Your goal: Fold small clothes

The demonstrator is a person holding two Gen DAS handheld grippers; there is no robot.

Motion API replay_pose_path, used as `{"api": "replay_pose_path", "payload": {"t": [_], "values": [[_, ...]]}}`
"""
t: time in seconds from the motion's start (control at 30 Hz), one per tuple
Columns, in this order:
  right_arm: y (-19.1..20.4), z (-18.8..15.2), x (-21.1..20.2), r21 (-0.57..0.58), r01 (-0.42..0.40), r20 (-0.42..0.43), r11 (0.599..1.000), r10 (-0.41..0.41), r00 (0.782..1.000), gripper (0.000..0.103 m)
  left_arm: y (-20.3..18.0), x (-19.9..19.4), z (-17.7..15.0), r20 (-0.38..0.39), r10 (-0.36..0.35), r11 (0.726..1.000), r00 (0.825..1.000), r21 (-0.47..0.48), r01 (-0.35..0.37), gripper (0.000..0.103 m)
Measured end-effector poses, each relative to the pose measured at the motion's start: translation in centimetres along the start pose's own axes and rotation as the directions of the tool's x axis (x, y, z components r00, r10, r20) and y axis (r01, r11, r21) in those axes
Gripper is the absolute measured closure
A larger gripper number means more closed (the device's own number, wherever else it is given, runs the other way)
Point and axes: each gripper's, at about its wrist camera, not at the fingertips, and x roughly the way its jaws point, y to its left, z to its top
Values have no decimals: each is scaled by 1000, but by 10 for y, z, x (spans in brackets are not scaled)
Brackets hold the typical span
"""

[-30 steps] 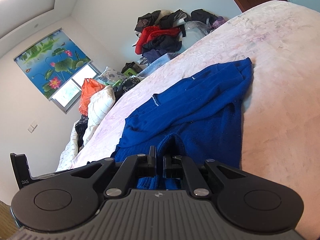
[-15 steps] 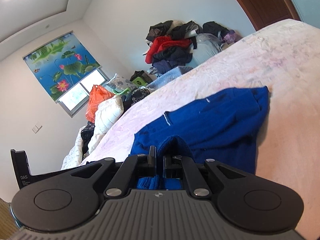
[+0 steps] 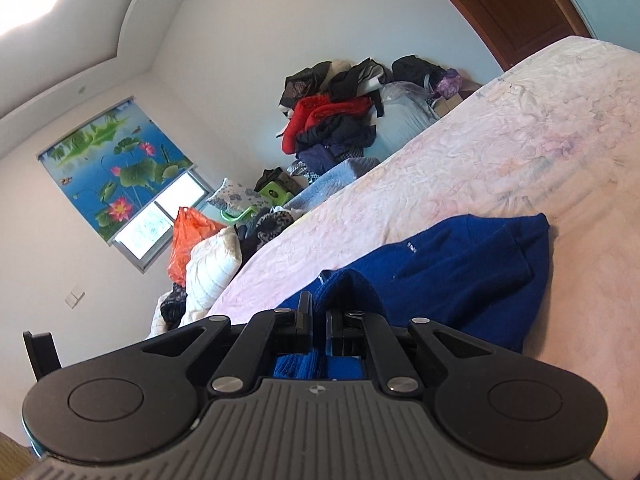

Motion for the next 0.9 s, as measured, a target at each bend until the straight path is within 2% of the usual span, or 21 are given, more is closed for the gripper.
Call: {"api": "replay_pose_path", "payload": {"t": [0.37,0.6,0.77,0.9], "values": [[-33,26,62,65,27,-7,998,-27,1000,93,-9,66,26,-43,39,999,998,15,-39,89],[-61,41,101,119,59,-16,991,-58,998,93,-14,117,38,-91,30,999,995,29,-28,89],[-84,44,129,166,97,-44,981,-90,995,93,-15,147,41,-84,-25,999,996,45,29,89],[-105,42,144,235,128,-73,964,-114,991,87,1,166,48,-135,-100,994,986,-49,94,88]]}}
